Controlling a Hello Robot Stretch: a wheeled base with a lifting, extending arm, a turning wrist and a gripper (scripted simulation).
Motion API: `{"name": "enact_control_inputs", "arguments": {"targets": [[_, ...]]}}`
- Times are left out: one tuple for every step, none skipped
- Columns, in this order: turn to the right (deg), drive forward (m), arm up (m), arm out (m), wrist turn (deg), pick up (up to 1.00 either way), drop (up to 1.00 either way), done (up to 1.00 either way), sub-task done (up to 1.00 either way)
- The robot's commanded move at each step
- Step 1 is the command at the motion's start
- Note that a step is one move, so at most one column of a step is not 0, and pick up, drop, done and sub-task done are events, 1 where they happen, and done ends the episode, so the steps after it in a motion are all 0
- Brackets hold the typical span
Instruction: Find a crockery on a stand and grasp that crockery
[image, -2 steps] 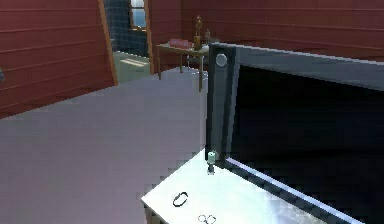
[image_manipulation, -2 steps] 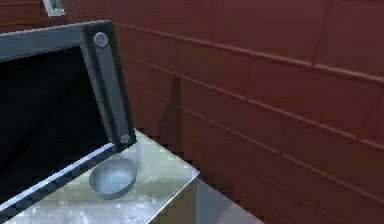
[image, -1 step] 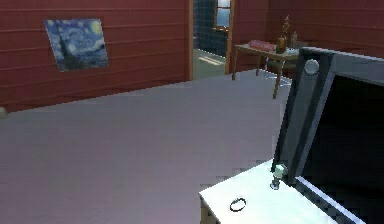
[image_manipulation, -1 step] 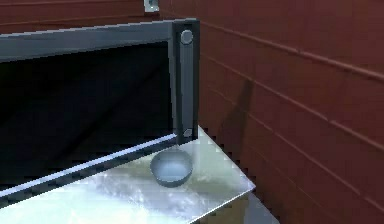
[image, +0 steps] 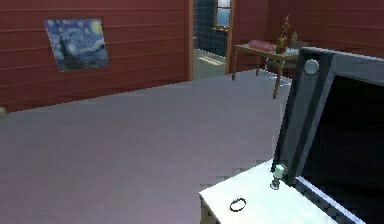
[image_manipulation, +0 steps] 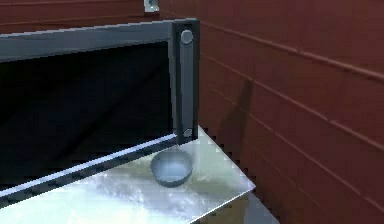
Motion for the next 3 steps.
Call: {"name": "enact_control_inputs", "arguments": {"targets": [[0.0, 0.00, 0.32, 0.00, 0.0, 0.00, 0.00, 0.00, 0.00], [0.0, 0.00, 0.00, 0.24, 0.0, 0.00, 0.00, 0.00, 0.00], [0.0, 0.00, 0.00, 0.00, 45.0, 0.00, 0.00, 0.00, 0.00]]}}
